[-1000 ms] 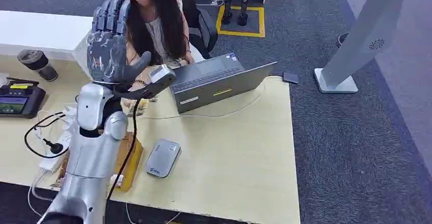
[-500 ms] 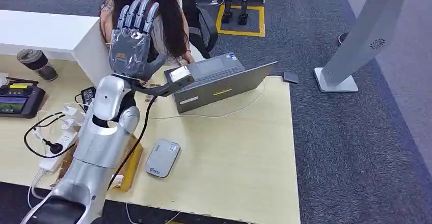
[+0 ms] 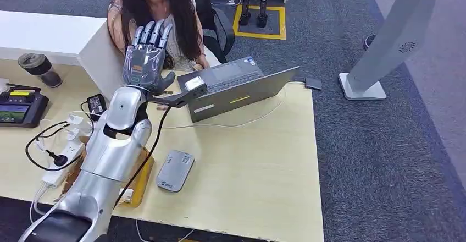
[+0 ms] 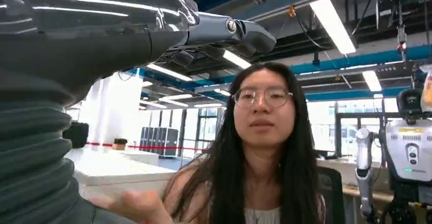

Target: Pass the card to the sensor for recognition and then transmit it.

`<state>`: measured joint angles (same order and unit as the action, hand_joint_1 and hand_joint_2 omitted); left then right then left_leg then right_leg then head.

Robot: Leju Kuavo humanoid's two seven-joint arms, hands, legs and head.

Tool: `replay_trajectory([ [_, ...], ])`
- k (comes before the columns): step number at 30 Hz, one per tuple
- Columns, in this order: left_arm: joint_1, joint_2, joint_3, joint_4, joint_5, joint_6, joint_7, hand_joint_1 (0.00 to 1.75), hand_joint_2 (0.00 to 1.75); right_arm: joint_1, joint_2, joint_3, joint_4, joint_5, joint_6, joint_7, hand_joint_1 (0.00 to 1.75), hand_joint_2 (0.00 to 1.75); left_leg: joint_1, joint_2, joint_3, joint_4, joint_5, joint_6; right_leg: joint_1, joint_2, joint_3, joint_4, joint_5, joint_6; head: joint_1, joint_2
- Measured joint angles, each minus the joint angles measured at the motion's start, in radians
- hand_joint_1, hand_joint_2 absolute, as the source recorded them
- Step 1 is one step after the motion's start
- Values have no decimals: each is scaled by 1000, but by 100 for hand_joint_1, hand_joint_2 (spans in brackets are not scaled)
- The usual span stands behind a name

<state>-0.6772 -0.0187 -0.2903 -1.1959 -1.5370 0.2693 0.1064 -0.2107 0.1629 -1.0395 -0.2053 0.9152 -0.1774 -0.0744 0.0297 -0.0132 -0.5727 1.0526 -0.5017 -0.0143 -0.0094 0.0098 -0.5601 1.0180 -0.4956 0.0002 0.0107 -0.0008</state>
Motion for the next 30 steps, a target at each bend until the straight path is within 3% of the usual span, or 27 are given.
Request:
replay_trajectory([
  [24, -7, 5, 0, 57, -3, 0, 2, 0, 175, 0, 0, 10, 0, 0, 0, 8, 0, 0, 0, 0, -1, 0, 0, 0, 0, 0, -1, 0, 0, 0, 0, 0],
  [28, -2, 3, -1, 82, -13, 38, 12, 0, 175, 1, 0, 11, 0, 1, 0, 20, 0, 0, 0, 0, -1, 0, 0, 0, 0, 0, -1, 0, 0, 0, 0, 0],
  [29, -1, 1, -1, 92, -17, 51, 12, 175, 175, 1, 0, 11, 0, 2, 0, 21, 0, 0, 0, 0, -1, 0, 0, 0, 0, 0, -1, 0, 0, 0, 0, 0],
  [30, -1, -2, -2, 102, -18, 59, 12, 175, 175, 1, 0, 11, 0, 3, 0, 22, 0, 0, 0, 0, -1, 0, 0, 0, 0, 0, -1, 0, 0, 0, 0, 0],
])
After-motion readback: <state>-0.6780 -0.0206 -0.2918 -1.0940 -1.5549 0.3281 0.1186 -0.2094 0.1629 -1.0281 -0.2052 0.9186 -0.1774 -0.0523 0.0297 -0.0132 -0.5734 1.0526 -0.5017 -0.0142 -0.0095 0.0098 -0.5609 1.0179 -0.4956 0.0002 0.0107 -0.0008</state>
